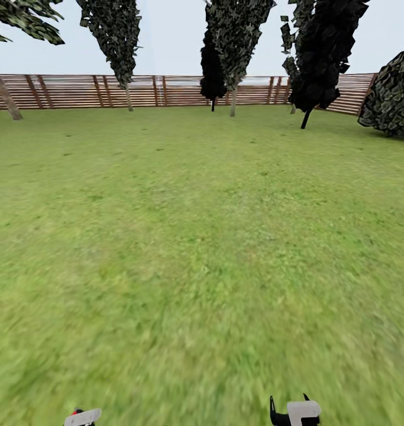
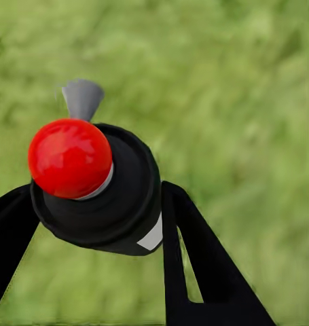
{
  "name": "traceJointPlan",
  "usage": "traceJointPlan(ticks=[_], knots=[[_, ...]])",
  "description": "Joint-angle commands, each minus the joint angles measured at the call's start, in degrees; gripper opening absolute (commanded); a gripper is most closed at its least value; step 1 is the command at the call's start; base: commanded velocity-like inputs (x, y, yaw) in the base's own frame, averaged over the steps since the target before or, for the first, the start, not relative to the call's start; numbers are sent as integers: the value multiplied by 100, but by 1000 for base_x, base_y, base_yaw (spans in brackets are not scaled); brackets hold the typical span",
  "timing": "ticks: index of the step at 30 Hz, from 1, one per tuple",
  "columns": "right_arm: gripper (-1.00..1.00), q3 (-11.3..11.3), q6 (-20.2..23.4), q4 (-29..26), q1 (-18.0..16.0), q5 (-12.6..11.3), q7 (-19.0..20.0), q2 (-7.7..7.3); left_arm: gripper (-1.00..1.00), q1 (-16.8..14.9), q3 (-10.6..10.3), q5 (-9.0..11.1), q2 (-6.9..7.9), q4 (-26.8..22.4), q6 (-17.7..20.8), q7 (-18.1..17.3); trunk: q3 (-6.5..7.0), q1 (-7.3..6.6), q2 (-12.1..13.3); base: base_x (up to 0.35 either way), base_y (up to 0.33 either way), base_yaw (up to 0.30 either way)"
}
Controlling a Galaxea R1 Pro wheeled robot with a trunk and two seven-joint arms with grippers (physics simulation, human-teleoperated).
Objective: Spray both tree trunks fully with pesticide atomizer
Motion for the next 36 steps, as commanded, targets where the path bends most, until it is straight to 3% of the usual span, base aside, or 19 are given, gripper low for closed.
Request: traceJointPlan(ticks=[1, 28, 36], knots=[[100, 1, 1, 0, 1, 0, 0, -1, -100, 0, -2, -5, 3, 1, -4, 0, 4, 0, 0, 0, 0, 279], [100, 2, 4, 0, 0, 0, -2, 0, -100, 0, -9, -25, -5, 3, 0, -9, 98, 0, 0, 3, 0, 279], [100, 1, 1, 0, 0, 0, 0, 3, -100, 0, -9, -19, -9, 4, 0, -9, 125, 0, 0, 262, 91, 279]])
